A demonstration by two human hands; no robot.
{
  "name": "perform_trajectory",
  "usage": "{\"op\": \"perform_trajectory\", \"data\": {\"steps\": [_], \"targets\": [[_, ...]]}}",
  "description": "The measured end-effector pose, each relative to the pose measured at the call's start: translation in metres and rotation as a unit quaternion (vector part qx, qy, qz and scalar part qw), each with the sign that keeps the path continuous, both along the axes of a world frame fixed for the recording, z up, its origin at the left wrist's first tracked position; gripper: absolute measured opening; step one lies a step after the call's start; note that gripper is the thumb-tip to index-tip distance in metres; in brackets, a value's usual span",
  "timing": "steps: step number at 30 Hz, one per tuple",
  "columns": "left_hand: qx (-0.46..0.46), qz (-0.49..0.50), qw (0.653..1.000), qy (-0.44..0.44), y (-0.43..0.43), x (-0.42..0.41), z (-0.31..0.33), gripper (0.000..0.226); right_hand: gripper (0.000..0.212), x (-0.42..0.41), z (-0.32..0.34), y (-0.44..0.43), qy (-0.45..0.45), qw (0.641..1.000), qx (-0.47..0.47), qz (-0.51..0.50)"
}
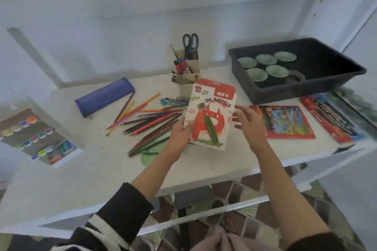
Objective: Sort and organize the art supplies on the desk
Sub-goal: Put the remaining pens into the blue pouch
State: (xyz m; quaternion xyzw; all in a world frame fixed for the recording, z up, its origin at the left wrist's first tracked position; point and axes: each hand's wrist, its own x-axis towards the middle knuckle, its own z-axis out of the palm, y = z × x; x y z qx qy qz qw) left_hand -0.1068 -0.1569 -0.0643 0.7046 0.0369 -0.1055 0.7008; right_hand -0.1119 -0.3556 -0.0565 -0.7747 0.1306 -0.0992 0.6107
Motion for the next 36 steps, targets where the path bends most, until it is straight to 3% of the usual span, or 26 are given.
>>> {"op": "perform_trajectory", "data": {"steps": [2, 4, 8, 13, 16, 18, 21, 24, 28, 33, 36], "targets": [[0.009, -0.02, 0.999, 0.03, -0.028, 0.006, -0.008, 0.02, 0.032, 0.006, -0.01, -0.048, 0.037, 0.988, -0.151, -0.025], [0.022, -0.025, 0.997, 0.064, -0.054, 0.01, -0.016, 0.018, 0.039, 0.012, -0.026, -0.092, 0.093, 0.951, -0.295, 0.009], [0.042, 0.007, 0.991, 0.126, -0.099, 0.017, -0.029, 0.018, 0.049, 0.012, -0.058, -0.151, 0.187, 0.873, -0.437, 0.113], [0.103, 0.07, 0.981, 0.152, -0.136, 0.025, -0.04, 0.019, 0.034, 0.001, -0.062, -0.174, 0.121, 0.871, -0.475, 0.036], [0.214, 0.056, 0.965, 0.144, -0.139, 0.03, -0.043, 0.031, 0.031, 0.003, -0.059, -0.175, 0.127, 0.864, -0.485, 0.034], [0.349, 0.009, 0.927, 0.134, -0.136, 0.033, -0.042, 0.046, 0.032, 0.009, -0.055, -0.172, 0.118, 0.867, -0.483, 0.029], [0.559, -0.047, 0.822, 0.098, -0.136, 0.033, -0.033, 0.057, 0.031, 0.02, -0.051, -0.163, 0.073, 0.864, -0.498, 0.033], [0.614, -0.067, 0.783, 0.08, -0.137, 0.036, -0.026, 0.058, 0.03, 0.028, -0.048, -0.154, 0.014, 0.879, -0.477, -0.006], [0.634, -0.037, 0.77, 0.055, -0.125, 0.039, -0.02, 0.047, 0.028, 0.038, -0.042, -0.145, 0.0, 0.891, -0.453, -0.036], [0.608, 0.017, 0.794, 0.02, -0.087, 0.043, -0.005, 0.028, 0.037, 0.047, -0.027, -0.126, 0.141, 0.857, -0.495, -0.016], [0.574, 0.033, 0.818, 0.013, -0.049, 0.048, -0.001, 0.02, 0.032, 0.055, -0.024, -0.105, 0.082, 0.861, -0.498, 0.057]]}}
